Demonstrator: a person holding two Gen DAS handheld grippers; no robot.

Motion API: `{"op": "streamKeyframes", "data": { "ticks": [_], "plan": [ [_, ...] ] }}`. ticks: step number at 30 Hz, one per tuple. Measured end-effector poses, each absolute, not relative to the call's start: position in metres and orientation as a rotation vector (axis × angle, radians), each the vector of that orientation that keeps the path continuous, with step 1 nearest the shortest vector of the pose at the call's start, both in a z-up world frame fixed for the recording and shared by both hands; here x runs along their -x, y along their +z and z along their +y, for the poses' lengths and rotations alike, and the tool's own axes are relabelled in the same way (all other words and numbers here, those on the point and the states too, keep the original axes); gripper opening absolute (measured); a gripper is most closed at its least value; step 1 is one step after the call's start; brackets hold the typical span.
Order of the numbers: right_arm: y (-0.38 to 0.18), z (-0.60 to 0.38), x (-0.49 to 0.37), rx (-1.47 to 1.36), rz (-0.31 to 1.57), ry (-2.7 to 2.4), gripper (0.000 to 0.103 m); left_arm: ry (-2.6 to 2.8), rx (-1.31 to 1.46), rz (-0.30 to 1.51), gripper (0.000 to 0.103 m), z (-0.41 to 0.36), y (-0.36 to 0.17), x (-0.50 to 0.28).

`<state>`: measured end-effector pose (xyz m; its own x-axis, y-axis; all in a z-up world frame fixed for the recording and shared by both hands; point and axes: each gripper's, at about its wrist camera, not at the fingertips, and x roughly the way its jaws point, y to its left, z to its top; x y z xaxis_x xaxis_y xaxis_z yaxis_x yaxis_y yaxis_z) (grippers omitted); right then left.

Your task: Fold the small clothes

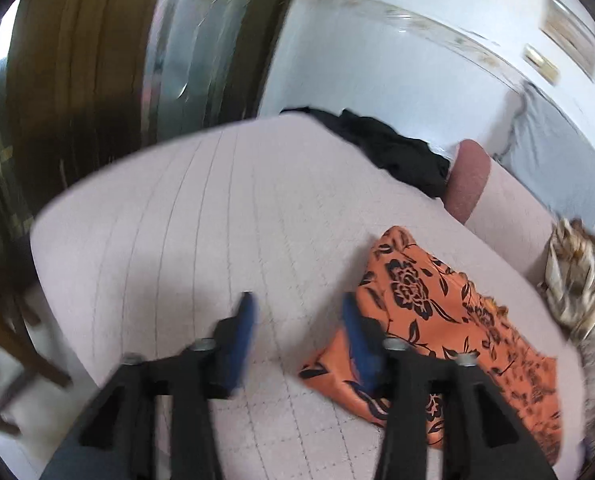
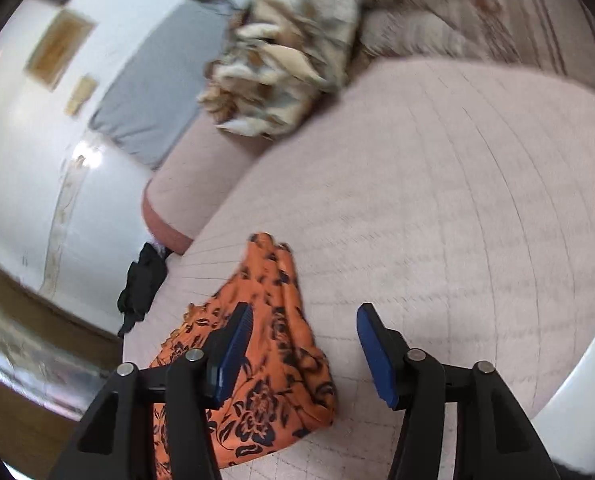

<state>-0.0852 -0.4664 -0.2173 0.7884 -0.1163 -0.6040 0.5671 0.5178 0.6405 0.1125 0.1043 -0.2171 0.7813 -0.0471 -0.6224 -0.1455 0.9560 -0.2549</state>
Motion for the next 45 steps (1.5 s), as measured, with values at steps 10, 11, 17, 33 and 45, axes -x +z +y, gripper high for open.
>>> {"op": "streamKeyframes", "data": {
  "ticks": [10, 11, 17, 33, 45],
  "plan": [
    [-0.233, -0.399, -0.012, -0.722, 0.686, -0.223, 0.046, -0.132, 0.108, 0.765, 0.078, 0.021, -0.229, -0.128],
    [-0.237, -0.394, -0.018, -0.709, 0.702, -0.210, 0.046, -0.142, 0.084, 0.773, 0.080, 0.013, -0.231, -0.129],
    [-0.278, -0.394, -0.041, -0.735, 0.867, -0.245, 0.045, -0.180, -0.011, 0.924, 0.090, -0.017, -0.261, -0.140],
    [-0.267, -0.393, -0.040, -0.733, 0.862, -0.237, 0.045, -0.155, -0.087, 1.018, 0.103, -0.027, -0.288, -0.148],
    [-0.236, -0.381, -0.122, -0.666, 0.816, -0.186, 0.045, -0.066, -0.012, 0.891, 0.103, 0.019, -0.260, -0.152]
  ]
}}
